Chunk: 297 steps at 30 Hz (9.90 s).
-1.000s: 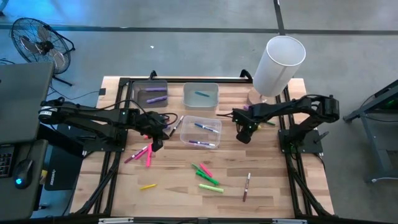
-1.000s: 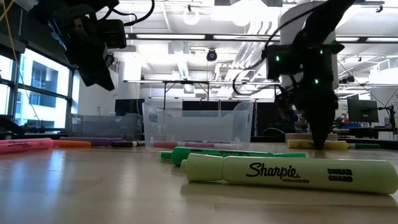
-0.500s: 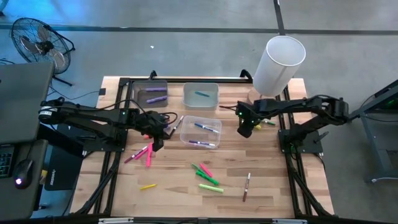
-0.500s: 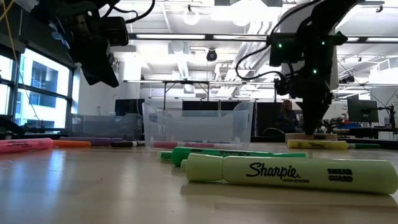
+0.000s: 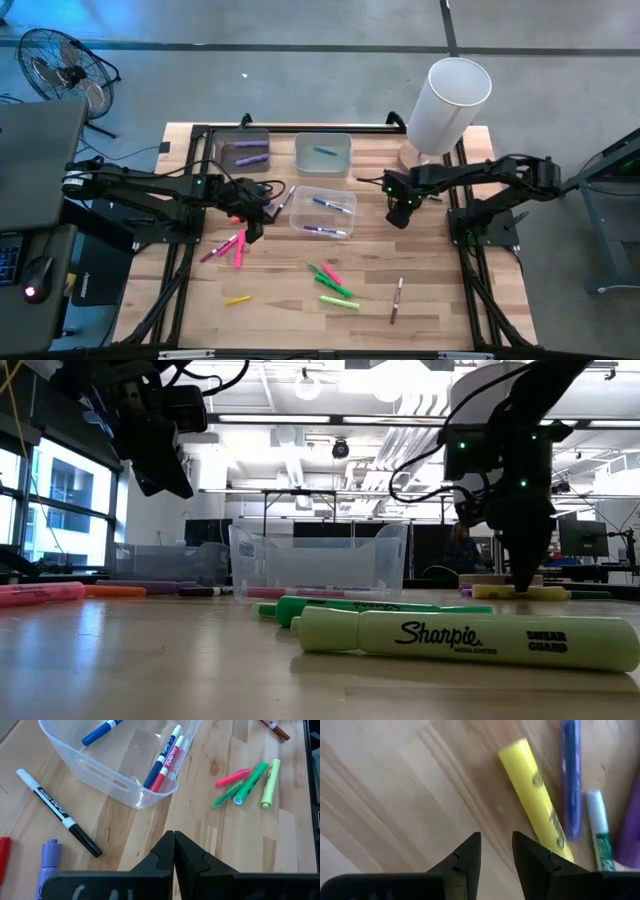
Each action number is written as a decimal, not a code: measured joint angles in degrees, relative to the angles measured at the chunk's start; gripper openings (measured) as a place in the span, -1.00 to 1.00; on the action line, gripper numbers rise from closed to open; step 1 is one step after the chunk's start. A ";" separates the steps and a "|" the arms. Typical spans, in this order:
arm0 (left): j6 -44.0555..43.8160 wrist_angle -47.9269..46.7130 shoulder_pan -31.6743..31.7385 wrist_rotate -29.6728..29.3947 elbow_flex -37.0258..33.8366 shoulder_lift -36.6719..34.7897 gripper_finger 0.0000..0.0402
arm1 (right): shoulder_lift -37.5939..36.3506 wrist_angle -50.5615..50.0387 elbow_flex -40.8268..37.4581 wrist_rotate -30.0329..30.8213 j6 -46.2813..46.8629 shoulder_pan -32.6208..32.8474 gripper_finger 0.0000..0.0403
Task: Pick & Place Markers
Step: Put the yellow highlighter into the black bin, then put the right purple pen into the gray bin
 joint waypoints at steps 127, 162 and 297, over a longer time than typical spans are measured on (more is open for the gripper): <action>18.34 46.87 0.03 -12.47 21.25 24.23 0.13 | -14.86 77.09 0.11 17.21 -9.47 18.26 -0.71; 12.23 40.75 3.45 -5.03 31.17 33.88 -0.71 | -14.95 73.29 0.22 17.51 -10.36 18.13 -0.70; -10.43 -21.81 -7.52 -17.51 23.04 12.35 -0.36 | 22.18 -6.67 17.25 6.78 -7.52 -4.82 -0.54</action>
